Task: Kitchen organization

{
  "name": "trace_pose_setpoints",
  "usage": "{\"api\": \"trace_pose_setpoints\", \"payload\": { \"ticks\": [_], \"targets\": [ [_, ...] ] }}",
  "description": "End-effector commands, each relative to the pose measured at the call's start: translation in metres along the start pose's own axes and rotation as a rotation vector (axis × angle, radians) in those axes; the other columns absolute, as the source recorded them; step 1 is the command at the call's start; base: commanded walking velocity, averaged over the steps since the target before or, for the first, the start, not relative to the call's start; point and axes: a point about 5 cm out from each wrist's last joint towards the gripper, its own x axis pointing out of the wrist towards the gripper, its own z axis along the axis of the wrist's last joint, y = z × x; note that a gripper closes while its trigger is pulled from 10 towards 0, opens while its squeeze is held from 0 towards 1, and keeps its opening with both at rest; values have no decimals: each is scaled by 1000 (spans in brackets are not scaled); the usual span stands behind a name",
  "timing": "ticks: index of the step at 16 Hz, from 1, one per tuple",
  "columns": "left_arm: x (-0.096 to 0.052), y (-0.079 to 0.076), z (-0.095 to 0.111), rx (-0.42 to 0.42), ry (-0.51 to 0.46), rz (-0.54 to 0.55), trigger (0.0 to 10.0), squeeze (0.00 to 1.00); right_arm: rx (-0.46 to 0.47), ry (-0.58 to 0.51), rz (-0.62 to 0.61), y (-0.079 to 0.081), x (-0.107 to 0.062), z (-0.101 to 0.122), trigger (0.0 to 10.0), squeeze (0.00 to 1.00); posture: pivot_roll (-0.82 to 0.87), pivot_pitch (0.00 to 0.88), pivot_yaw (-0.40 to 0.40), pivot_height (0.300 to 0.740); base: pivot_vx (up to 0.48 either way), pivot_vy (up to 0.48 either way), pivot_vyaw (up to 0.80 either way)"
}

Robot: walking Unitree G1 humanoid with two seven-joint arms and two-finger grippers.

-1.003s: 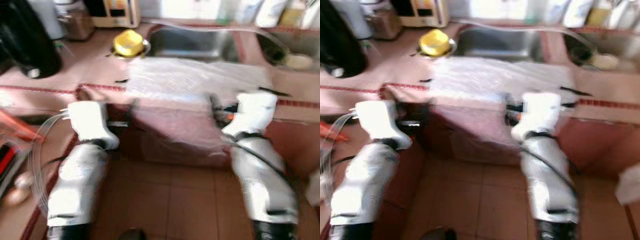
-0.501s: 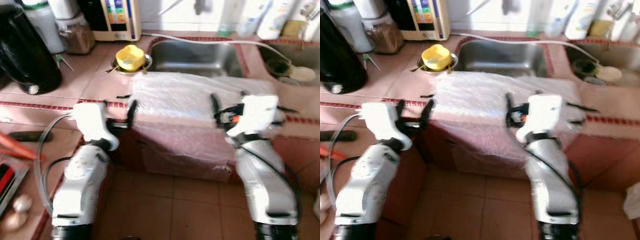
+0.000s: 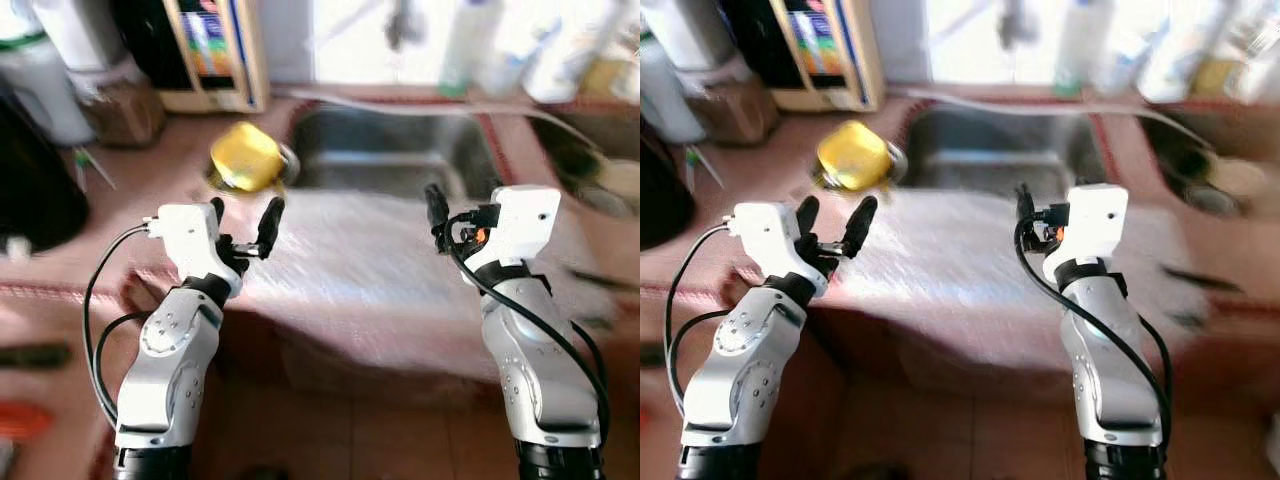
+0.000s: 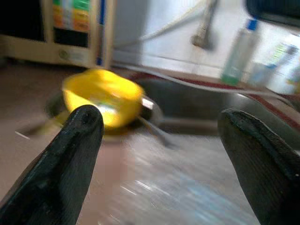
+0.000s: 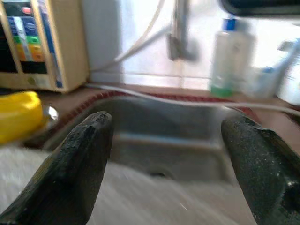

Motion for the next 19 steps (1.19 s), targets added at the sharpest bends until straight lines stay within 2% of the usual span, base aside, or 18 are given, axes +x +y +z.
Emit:
{"api": "trace_pose_setpoints", "payload": {
  "ticks": [1,2,19],
  "targets": [
    [-2,7,-1,0,7,27,10000,0,10,-1,12,5,0,0,10000,0,-70,136,41,740,0,0,0],
    [-2,7,-1,1,8,26,10000,0,9,0,12,5,0,0,10000,0,-71,136,42,740,0,0,0],
    [-3,7,-7,8,39,18,10000,0,-8,11,19,6,-1,-5,10000,0,-68,133,46,740,0,-472,0]
  ]
}}
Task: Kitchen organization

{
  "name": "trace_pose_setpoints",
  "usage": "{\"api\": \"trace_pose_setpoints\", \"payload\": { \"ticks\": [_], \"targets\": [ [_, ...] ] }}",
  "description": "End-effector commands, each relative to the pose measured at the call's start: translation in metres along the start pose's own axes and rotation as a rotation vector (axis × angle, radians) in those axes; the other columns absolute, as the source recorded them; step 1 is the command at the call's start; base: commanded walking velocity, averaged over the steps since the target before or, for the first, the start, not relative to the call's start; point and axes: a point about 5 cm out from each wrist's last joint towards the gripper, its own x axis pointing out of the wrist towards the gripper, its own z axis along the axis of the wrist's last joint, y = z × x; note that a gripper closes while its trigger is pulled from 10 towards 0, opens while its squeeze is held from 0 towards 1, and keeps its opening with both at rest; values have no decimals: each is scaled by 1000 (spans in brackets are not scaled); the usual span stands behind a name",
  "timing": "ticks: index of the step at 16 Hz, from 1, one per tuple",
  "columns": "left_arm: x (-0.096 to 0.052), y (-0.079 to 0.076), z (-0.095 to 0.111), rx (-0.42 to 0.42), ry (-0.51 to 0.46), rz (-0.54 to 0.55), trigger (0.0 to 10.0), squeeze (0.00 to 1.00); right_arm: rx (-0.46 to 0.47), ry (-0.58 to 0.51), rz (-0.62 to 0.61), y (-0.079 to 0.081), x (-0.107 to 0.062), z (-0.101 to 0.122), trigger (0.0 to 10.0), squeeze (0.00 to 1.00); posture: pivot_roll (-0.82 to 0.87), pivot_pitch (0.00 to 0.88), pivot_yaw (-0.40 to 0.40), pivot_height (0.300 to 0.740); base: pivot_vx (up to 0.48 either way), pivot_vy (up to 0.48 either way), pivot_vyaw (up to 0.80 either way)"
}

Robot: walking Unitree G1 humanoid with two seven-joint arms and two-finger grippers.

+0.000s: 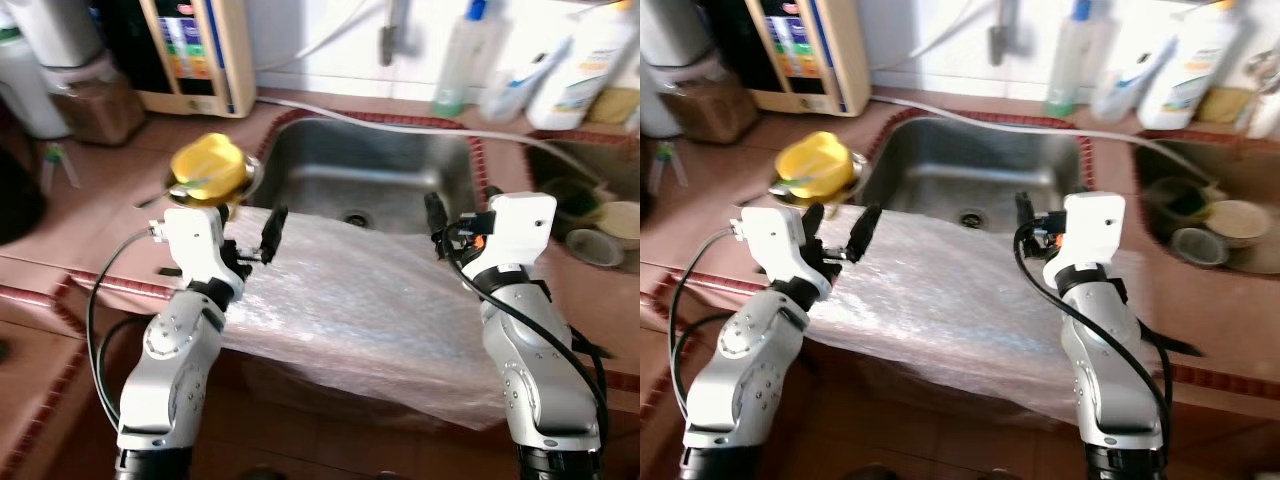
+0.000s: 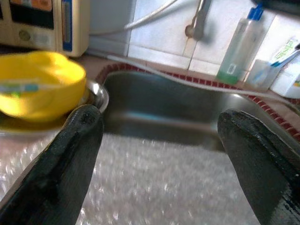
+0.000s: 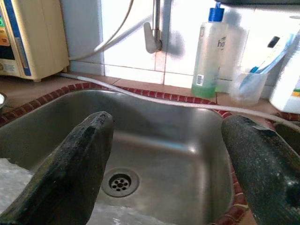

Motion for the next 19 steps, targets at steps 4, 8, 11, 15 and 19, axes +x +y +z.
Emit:
{"api": "trace_pose_setpoints", "payload": {
  "ticks": [4,8,11,15,19],
  "targets": [
    [-3,11,2,19,-7,71,10000,0,8,-21,27,8,1,5,10000,0,-70,138,48,740,0,-118,0],
    [-1,26,6,80,-9,216,10000,0,25,-24,50,13,1,6,10000,0,-65,142,48,740,0,0,0],
    [1,23,7,103,-18,205,10000,0,16,-48,73,17,0,9,10000,0,-62,144,50,740,0,0,0],
    [1,22,5,95,-10,207,10000,0,13,-49,73,17,0,8,10000,0,-62,146,51,740,0,0,789],
    [1,24,7,102,-21,221,10000,0,29,-45,67,17,0,7,10000,0,-61,148,50,740,0,0,197]
  ]
}}
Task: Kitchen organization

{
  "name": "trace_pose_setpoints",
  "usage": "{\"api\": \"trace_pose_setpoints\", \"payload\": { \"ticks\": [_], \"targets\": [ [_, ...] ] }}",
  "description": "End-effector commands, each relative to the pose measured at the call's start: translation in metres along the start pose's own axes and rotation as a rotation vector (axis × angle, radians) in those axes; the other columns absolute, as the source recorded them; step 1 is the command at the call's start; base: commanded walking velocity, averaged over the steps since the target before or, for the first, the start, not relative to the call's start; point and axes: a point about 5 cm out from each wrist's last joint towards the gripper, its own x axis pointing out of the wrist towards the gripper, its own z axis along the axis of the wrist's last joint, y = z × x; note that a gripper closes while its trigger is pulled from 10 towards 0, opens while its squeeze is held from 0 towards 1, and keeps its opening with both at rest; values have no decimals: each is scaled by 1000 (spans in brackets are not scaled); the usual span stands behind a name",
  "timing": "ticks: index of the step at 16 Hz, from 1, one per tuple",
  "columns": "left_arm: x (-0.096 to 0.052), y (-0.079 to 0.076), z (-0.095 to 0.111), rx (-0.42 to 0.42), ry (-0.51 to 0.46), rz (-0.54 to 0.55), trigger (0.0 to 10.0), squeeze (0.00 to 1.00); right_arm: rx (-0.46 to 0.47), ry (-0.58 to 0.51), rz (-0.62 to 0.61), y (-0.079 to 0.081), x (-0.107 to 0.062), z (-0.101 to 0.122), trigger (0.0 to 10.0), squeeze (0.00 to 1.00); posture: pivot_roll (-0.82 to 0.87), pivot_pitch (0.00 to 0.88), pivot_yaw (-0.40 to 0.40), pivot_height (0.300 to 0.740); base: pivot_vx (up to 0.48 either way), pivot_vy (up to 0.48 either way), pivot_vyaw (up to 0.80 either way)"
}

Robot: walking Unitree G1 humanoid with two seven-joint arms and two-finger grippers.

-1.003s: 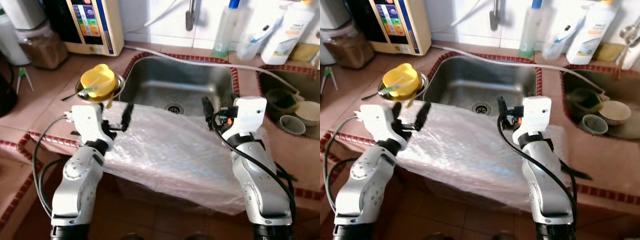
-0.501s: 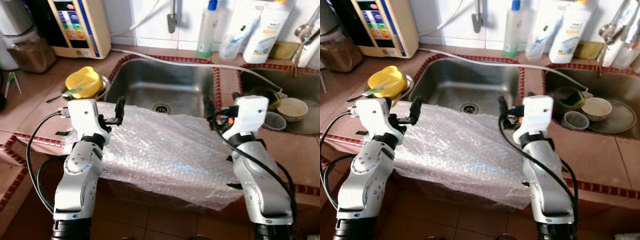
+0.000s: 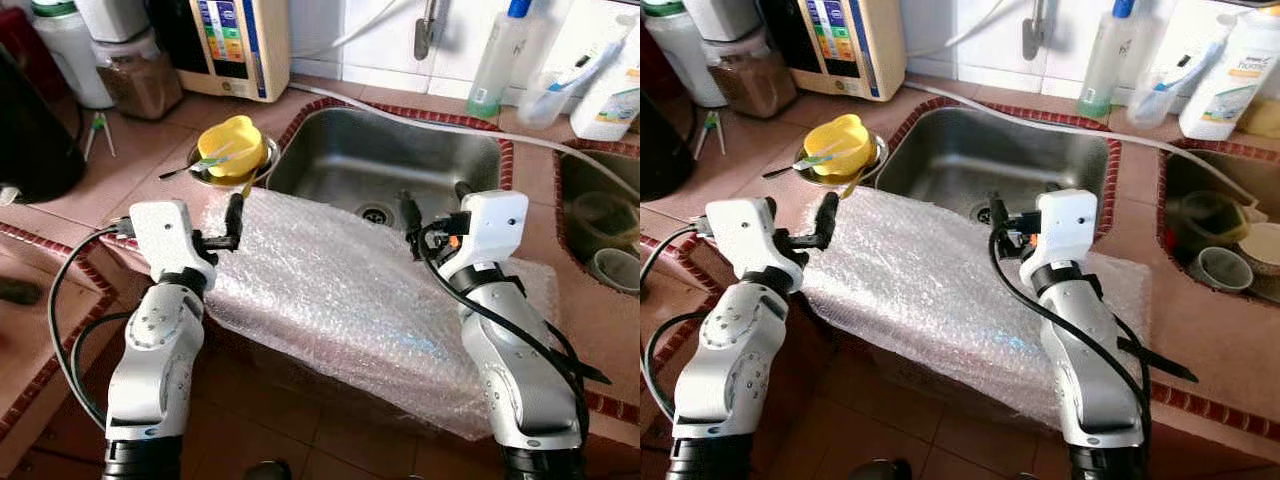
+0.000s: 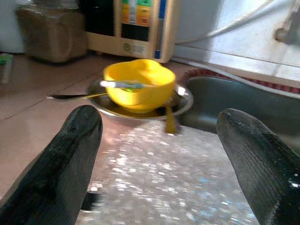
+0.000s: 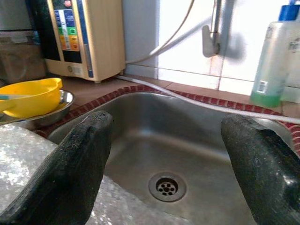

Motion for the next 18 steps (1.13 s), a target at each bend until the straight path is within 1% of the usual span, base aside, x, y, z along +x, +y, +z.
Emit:
{"api": "trace_pose_setpoints", "payload": {
  "ticks": [1,4,8,14,18],
  "targets": [
    [0,2,1,21,-3,8,10000,0,6,-20,-6,-2,-1,4,10000,0,-61,147,50,740,0,0,0],
    [0,3,2,12,-9,0,10000,0,9,-18,0,0,-2,3,10000,0,-62,145,50,740,0,0,0],
    [0,2,1,-6,-7,-15,10000,0,-11,-25,31,4,-2,4,10000,0,-64,140,49,740,0,0,0],
    [-1,0,-1,-16,-4,-36,10000,0,-15,-24,38,4,-2,3,10000,0,-64,131,48,740,0,0,0],
    [-1,-1,-1,-17,-6,-44,10000,0,-6,-26,63,7,-3,3,10000,0,-64,129,47,740,255,0,0]
  ]
}}
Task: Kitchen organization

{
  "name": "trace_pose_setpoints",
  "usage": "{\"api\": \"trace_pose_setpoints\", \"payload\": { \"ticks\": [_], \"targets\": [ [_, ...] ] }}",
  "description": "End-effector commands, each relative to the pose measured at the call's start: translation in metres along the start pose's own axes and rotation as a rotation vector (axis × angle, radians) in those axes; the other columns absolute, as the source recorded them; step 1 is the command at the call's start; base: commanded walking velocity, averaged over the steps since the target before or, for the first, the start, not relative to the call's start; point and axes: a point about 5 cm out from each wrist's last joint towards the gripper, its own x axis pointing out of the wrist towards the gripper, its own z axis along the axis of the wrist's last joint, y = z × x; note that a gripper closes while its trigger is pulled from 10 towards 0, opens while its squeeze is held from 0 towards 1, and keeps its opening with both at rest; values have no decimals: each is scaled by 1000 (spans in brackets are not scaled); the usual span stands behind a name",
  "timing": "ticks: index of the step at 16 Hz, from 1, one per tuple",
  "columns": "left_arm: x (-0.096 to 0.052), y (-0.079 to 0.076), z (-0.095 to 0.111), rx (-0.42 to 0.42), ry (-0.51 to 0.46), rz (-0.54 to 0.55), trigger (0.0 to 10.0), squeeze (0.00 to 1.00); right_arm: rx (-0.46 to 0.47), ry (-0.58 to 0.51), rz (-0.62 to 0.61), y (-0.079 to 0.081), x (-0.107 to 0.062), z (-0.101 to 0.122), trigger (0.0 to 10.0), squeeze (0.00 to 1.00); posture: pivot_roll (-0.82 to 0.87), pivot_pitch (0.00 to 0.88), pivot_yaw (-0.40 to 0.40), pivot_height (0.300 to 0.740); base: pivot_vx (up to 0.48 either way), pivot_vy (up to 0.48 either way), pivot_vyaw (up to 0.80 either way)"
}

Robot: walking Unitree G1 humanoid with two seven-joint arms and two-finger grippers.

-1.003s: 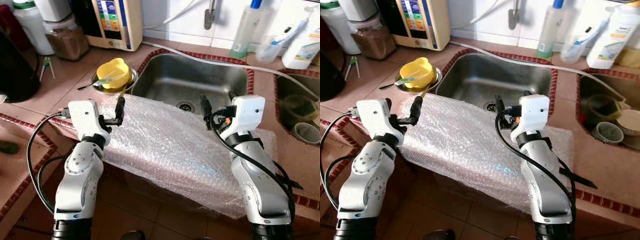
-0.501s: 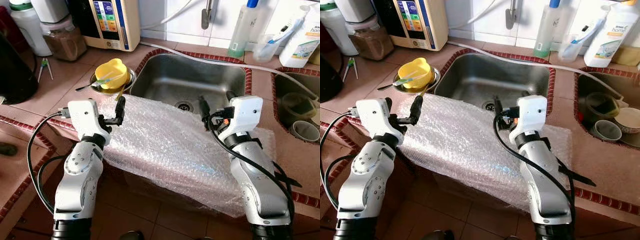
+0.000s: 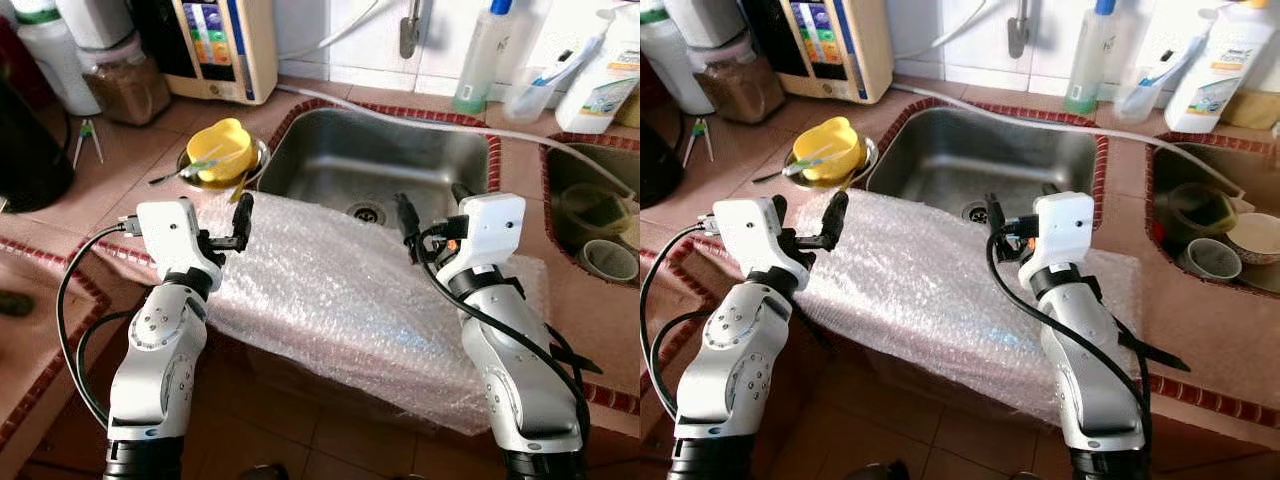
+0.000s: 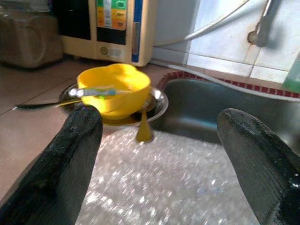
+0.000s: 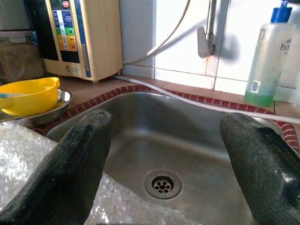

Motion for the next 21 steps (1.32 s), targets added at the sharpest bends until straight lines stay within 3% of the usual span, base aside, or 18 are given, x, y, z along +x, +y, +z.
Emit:
{"api": "trace_pose_setpoints", "payload": {
  "ticks": [1,17,21],
  "targets": [
    [-1,1,-2,3,5,3,10000,0,9,-29,48,7,-1,5,10000,0,-64,129,47,740,266,0,0],
    [-4,2,-5,-4,17,8,10000,0,7,-18,81,12,-3,2,10000,0,-63,144,45,740,268,0,0],
    [-4,2,-10,-10,46,55,10000,0,5,-13,78,11,-4,0,10000,0,-64,147,47,740,0,0,0]
  ]
}}
